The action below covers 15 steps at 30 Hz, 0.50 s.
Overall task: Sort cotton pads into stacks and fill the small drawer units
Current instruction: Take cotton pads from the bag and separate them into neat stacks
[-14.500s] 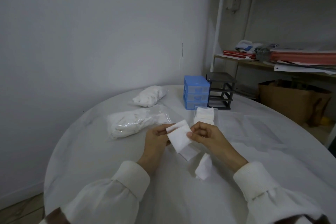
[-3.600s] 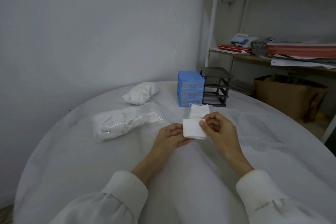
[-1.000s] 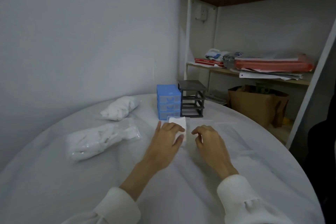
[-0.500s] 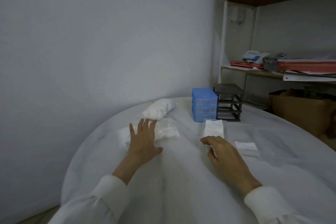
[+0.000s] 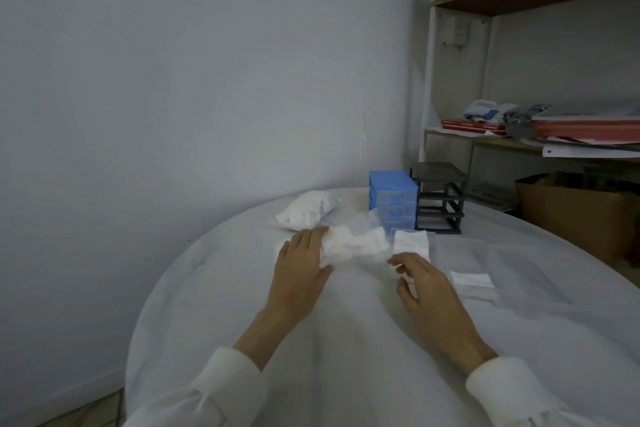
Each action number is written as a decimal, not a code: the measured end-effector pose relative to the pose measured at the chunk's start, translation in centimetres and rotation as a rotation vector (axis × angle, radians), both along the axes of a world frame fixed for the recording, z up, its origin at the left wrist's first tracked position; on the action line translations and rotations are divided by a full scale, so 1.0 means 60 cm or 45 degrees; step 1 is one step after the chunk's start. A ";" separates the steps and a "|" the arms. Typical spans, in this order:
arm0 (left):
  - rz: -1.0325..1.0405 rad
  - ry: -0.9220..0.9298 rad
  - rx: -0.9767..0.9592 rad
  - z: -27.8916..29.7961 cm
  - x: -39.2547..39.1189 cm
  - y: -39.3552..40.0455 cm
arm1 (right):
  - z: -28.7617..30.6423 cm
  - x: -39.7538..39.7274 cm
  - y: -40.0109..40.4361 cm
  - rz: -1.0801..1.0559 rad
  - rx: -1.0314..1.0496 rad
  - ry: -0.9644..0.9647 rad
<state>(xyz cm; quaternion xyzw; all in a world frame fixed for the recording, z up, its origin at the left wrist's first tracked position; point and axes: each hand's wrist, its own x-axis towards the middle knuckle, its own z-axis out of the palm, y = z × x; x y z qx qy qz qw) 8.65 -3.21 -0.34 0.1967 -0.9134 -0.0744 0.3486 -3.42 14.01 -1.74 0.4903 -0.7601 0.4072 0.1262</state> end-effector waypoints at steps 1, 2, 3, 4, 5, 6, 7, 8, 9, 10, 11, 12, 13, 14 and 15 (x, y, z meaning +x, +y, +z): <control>-0.064 0.061 -0.008 -0.001 -0.005 0.011 | 0.003 0.003 0.000 -0.025 -0.092 -0.060; -0.104 0.107 -0.019 -0.002 -0.010 0.021 | 0.007 0.006 0.000 -0.062 -0.201 -0.109; -0.129 0.137 -0.028 -0.005 -0.015 0.029 | 0.013 0.008 0.002 -0.109 -0.327 -0.143; -0.146 0.154 -0.033 -0.009 -0.020 0.036 | 0.019 0.008 0.005 -0.157 -0.453 -0.176; -0.159 0.163 -0.034 -0.015 -0.024 0.041 | 0.027 0.006 0.010 -0.197 -0.556 -0.206; -0.173 0.168 -0.034 -0.022 -0.028 0.044 | 0.032 0.001 0.015 -0.217 -0.617 -0.227; -0.190 0.175 -0.043 -0.029 -0.031 0.046 | 0.035 -0.006 0.019 -0.215 -0.631 -0.238; -0.206 0.183 -0.068 -0.037 -0.034 0.047 | 0.036 -0.014 0.021 -0.194 -0.600 -0.246; -0.215 0.181 -0.103 -0.044 -0.036 0.050 | 0.033 -0.020 0.022 -0.160 -0.536 -0.257; -0.215 0.164 -0.137 -0.049 -0.039 0.053 | 0.030 -0.024 0.021 -0.124 -0.461 -0.269; -0.201 0.142 -0.175 -0.052 -0.042 0.055 | 0.026 -0.024 0.020 -0.092 -0.402 -0.273; -0.184 0.130 -0.215 -0.055 -0.044 0.057 | 0.023 -0.023 0.017 -0.065 -0.375 -0.272; -0.176 0.124 -0.251 -0.056 -0.046 0.057 | 0.023 -0.020 0.015 -0.036 -0.379 -0.279; -0.182 0.128 -0.272 -0.058 -0.047 0.057 | 0.024 -0.017 0.015 -0.001 -0.399 -0.293; -0.199 0.135 -0.276 -0.060 -0.046 0.056 | 0.026 -0.015 0.015 0.039 -0.420 -0.308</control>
